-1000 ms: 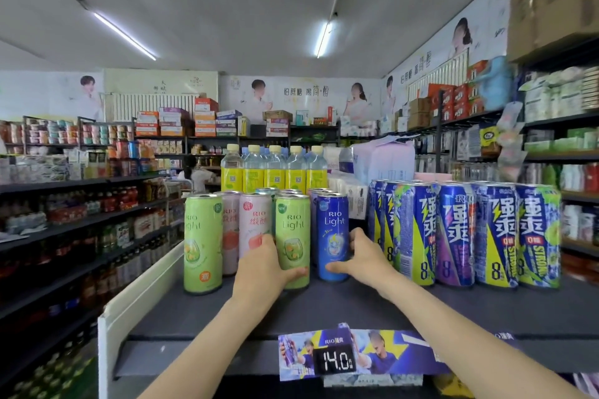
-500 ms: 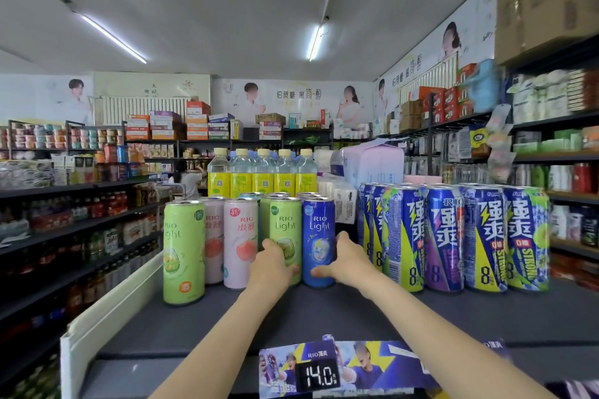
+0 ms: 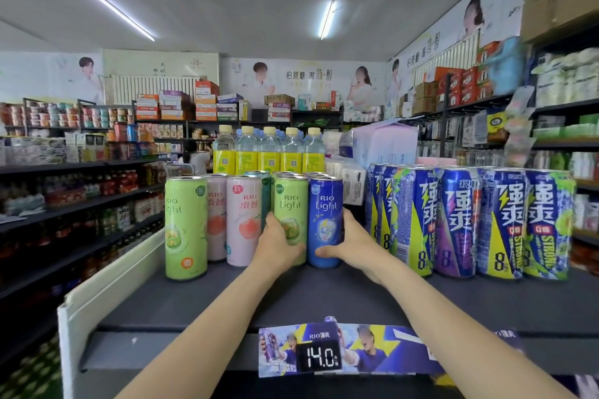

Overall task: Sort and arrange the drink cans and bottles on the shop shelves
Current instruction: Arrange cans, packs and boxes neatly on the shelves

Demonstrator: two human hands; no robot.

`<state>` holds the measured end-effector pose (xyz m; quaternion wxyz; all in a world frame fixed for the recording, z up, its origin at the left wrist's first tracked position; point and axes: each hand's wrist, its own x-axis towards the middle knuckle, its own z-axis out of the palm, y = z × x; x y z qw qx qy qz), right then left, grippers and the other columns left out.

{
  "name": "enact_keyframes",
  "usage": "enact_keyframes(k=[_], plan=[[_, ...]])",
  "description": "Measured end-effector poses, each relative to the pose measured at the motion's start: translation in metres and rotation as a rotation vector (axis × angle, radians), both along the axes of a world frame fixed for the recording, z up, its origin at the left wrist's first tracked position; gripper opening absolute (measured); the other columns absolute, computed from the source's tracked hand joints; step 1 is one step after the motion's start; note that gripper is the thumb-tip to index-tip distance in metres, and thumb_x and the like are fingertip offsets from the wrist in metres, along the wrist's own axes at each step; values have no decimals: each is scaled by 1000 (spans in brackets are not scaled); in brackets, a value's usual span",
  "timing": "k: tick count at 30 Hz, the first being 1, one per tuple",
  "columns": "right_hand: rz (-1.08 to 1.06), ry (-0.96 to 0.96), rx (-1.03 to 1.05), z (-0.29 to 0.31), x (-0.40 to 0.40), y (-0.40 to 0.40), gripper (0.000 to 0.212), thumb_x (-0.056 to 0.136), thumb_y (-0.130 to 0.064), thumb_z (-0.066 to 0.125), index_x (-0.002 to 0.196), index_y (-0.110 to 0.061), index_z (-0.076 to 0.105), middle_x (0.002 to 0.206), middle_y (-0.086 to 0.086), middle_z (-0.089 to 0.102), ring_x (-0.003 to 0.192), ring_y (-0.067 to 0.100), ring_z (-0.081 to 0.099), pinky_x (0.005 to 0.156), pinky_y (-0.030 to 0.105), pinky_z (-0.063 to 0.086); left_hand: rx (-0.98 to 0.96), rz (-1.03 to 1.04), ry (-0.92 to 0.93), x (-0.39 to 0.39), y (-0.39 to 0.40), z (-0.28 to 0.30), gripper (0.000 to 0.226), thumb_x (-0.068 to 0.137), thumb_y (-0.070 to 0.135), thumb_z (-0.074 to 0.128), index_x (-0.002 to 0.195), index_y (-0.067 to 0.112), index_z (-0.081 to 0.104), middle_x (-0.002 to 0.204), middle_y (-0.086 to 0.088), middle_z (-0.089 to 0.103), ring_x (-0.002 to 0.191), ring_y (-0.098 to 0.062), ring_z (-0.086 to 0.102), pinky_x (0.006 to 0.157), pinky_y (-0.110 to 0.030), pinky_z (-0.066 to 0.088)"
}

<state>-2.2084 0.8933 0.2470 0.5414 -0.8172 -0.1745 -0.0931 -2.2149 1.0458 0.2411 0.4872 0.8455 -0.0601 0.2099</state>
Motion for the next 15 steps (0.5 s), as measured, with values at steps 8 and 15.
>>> enact_keyframes(k=[8, 15], plan=[[12, -29, -23, -2, -1, 0, 87, 73, 0, 75, 140, -20, 22, 123, -5, 52, 110, 11, 52, 90, 24, 43, -11, -52, -14, 2, 3, -2, 72, 79, 5, 68, 135, 4, 23, 130, -10, 48, 117, -21, 49, 88, -20, 37], [10, -22, -26, -2, -1, -2, 84, 74, 1, 74, 139, -19, 26, 124, -4, 53, 111, 11, 53, 93, 24, 43, 5, -48, -25, -2, 4, -2, 70, 81, 8, 68, 136, 5, 24, 132, -10, 49, 119, -23, 49, 91, -23, 37]])
